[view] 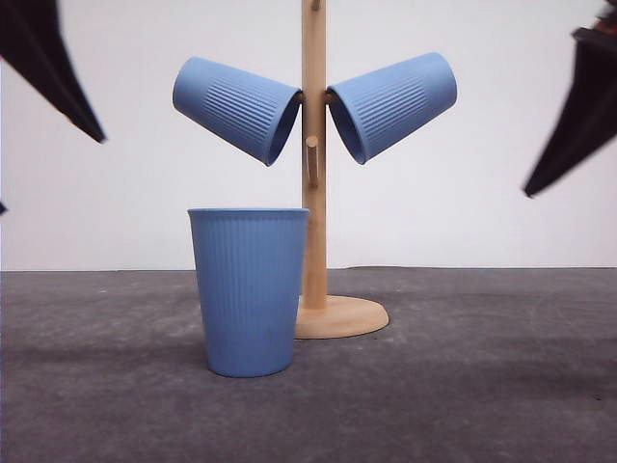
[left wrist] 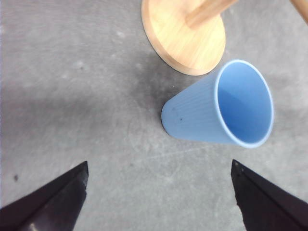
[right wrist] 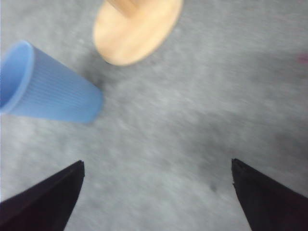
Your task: Place three cups
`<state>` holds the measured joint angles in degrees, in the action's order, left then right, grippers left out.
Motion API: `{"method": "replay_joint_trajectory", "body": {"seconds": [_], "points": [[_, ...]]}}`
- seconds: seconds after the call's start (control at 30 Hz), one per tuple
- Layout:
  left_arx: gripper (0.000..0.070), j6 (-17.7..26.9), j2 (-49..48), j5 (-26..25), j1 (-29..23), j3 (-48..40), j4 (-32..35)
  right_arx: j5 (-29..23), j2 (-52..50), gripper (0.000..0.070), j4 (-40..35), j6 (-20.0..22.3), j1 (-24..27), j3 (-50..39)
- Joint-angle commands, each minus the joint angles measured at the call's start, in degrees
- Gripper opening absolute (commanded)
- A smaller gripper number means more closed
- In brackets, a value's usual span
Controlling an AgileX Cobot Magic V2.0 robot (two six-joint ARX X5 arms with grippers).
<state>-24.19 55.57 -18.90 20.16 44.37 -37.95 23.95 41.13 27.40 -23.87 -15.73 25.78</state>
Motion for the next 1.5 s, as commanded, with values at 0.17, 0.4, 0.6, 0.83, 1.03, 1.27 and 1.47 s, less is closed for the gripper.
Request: {"method": "replay_joint_trajectory", "body": {"seconds": [0.17,0.4,0.6,0.83,1.03,1.27,1.47], "points": [[0.0551,-0.84,12.45,3.63,6.38,8.24,0.32,-3.52,-4.98,0.0614,3.59,3.79,-0.22,0.28],[0.0551,-2.35,24.06,6.03,11.21,15.91,0.28,-4.59,-7.24,0.0614,4.44,3.97,-0.22,0.28],[0.0543,-3.52,31.82,8.06,14.03,20.09,0.26,-4.53,-7.28,0.0614,4.45,3.97,-0.22,0.28],[0.0252,-3.22,37.66,8.21,15.83,20.84,0.36,-3.97,-7.28,0.0614,4.43,5.01,-0.25,0.28],[0.0,-0.59,37.27,3.44,15.88,20.94,0.15,8.37,-7.28,0.0616,3.11,9.93,-0.59,0.28],[0.0,1.93,34.88,-10.34,16.53,23.64,-5.16,14.95,-7.24,0.063,-0.16,11.97,-4.1,0.35],[0.0,4.66,34.88,-13.08,21.14,27.04,-9.89,14.97,-7.22,0.0633,-5.16,12.98,-10.67,0.48]]}}
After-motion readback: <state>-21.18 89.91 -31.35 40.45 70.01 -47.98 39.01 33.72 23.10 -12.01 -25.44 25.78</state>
